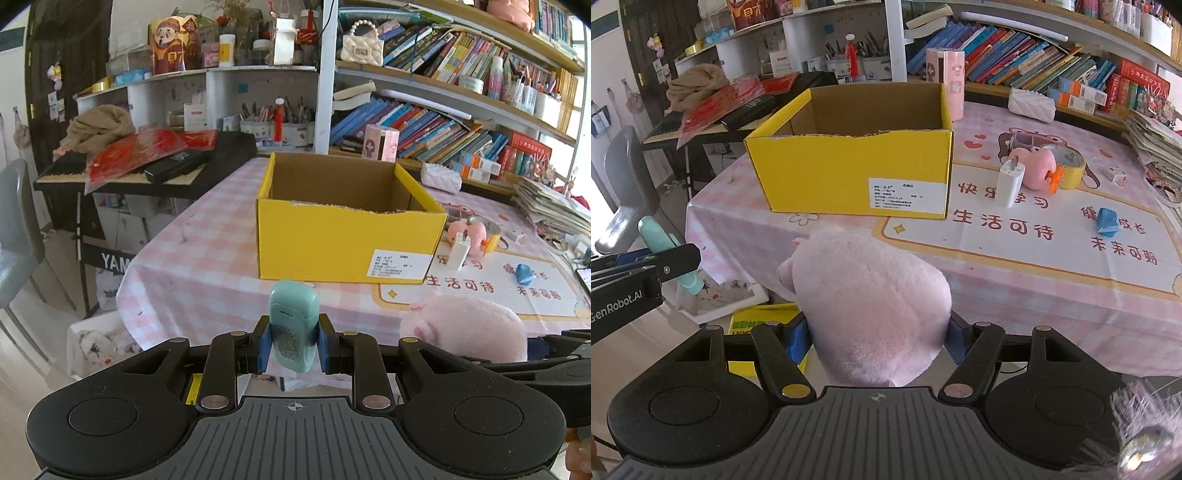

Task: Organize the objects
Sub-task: 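Carry the pig and the mint-green device toward the yellow cardboard box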

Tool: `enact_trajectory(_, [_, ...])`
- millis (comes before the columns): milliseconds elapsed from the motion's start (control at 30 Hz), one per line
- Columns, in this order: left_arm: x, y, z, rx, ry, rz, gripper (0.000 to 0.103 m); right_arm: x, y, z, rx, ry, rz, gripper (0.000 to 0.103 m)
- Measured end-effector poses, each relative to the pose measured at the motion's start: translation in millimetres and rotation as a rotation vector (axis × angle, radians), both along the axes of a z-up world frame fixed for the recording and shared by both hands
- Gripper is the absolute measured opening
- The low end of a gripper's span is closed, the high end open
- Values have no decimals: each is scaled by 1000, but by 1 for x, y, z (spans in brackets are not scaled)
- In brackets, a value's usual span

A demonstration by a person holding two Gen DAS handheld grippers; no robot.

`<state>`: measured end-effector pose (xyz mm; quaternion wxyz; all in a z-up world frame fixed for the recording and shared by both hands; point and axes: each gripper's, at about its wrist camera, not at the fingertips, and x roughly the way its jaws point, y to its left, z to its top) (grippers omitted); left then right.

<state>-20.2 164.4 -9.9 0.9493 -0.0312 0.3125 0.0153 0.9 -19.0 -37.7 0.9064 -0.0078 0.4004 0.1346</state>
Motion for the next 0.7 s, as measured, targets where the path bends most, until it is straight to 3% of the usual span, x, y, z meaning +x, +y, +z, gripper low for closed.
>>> enact_trajectory(700, [9, 0, 5, -18, -22, -34, 23, 5, 7, 1, -21, 1, -1, 67])
